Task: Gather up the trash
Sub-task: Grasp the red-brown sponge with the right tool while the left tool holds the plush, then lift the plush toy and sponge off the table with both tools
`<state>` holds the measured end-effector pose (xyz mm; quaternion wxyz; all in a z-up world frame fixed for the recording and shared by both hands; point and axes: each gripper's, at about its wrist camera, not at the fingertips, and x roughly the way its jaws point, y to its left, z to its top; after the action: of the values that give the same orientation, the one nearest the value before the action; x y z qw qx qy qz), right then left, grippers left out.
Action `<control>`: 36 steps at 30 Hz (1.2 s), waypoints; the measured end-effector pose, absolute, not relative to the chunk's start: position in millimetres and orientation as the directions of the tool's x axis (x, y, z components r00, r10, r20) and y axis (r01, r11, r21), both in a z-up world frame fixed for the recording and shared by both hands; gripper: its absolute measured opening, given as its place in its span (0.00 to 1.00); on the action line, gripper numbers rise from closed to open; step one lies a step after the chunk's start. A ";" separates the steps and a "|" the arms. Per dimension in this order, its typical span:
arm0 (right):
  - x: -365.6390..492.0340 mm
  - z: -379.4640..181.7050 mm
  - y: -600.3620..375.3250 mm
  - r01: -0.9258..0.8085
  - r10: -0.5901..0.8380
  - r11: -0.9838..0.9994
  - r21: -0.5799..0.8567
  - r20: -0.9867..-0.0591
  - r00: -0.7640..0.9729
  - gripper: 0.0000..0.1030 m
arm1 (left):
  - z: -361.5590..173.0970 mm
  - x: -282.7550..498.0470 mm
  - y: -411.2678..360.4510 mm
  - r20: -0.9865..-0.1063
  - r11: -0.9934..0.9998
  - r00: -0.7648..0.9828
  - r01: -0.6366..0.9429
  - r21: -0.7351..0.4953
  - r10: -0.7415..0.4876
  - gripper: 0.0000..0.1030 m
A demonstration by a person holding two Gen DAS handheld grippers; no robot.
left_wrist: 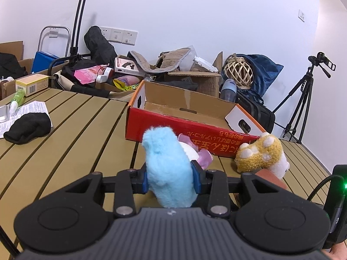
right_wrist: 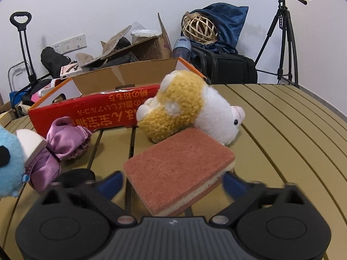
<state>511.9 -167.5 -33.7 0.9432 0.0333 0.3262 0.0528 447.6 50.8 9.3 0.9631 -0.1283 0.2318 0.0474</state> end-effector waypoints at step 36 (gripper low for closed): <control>421.5 5.8 -201.5 -0.152 0.176 0.984 0.089 -0.497 0.849 0.71 | 36.2 391.8 46.4 -0.441 0.960 0.898 -0.133 -0.246 0.011 0.36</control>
<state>421.5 -201.5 5.8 0.9614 0.0231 0.2606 0.0855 391.8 46.4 36.2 0.9645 -0.1362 0.2231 0.0374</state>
